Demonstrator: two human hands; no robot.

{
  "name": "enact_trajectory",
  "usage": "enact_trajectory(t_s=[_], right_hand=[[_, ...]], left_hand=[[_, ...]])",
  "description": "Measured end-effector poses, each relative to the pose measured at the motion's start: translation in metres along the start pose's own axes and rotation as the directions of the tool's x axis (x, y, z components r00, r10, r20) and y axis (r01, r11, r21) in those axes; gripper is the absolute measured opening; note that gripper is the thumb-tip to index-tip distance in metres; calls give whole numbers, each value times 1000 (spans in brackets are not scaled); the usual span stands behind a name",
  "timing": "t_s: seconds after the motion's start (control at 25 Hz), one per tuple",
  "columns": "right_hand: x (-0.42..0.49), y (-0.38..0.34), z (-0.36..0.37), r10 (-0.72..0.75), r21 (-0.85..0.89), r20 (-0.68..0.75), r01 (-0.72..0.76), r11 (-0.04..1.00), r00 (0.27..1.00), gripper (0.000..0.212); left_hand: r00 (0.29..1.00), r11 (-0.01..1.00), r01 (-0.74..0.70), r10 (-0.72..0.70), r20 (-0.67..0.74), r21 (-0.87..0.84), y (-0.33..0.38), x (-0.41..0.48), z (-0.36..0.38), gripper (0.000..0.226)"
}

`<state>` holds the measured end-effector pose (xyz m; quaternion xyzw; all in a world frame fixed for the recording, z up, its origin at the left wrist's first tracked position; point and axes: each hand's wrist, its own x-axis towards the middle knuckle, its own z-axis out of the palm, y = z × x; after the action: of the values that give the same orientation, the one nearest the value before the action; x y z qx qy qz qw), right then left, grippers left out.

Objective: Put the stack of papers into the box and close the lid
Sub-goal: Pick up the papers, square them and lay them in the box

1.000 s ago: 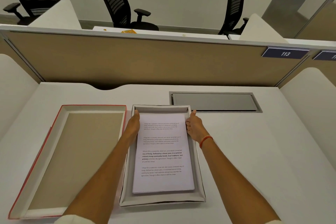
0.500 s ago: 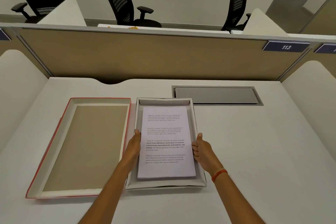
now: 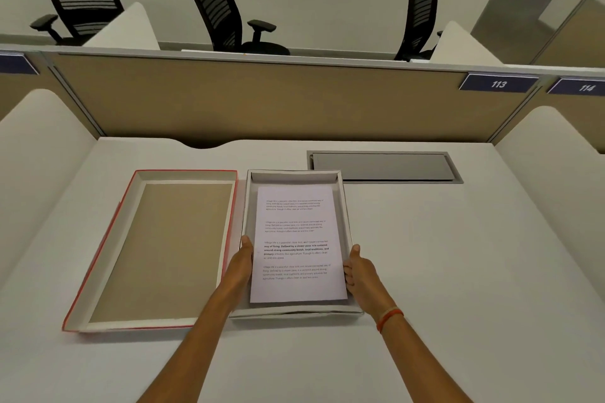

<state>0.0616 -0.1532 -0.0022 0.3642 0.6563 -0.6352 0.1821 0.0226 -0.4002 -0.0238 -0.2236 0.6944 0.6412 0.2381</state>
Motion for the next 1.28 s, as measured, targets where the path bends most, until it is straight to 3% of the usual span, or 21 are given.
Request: enact_trajectory(t_s=[0.16, 0.28, 0.4, 0.56, 0.72, 0.88, 1.0, 1.12, 1.28], right_hand=[[-2, 6, 1, 13, -61, 11, -13, 998, 1000, 61], [-6, 5, 2, -31, -257, -29, 23, 966, 999, 44], [-8, 11, 0, -164, -600, 3, 132, 789, 987, 17], [-18, 15, 7, -234, -794, 67, 194, 576, 970, 40], [-20, 12, 12, -291, -853, 131, 257, 454, 948, 44], [-23, 8, 20, -337, -877, 127, 264, 402, 933, 55], [-22, 13, 22, -366, -883, 135, 279, 377, 921, 43], [-21, 19, 17, -400, -875, 165, 321, 363, 901, 49], [-21, 21, 15, -425, -875, 192, 350, 334, 885, 34]], left_hand=[[999, 1000, 17, -17, 31, 7, -2, -3, 1, 78], [998, 999, 11, -14, 59, 46, 1, -11, 2, 73], [993, 933, -107, 81, 90, 345, -1, -20, -2, 64], [990, 743, -121, 40, 136, 659, -9, -28, -5, 97], [984, 628, -134, -7, 178, 766, -13, -27, -6, 118], [978, 576, -197, 63, 197, 793, -16, -24, 1, 122], [981, 571, -194, 110, 159, 798, -18, -24, 2, 117], [978, 546, -196, 163, 126, 815, -19, -25, 2, 103], [976, 536, -199, 184, 116, 820, -19, -27, 3, 91]])
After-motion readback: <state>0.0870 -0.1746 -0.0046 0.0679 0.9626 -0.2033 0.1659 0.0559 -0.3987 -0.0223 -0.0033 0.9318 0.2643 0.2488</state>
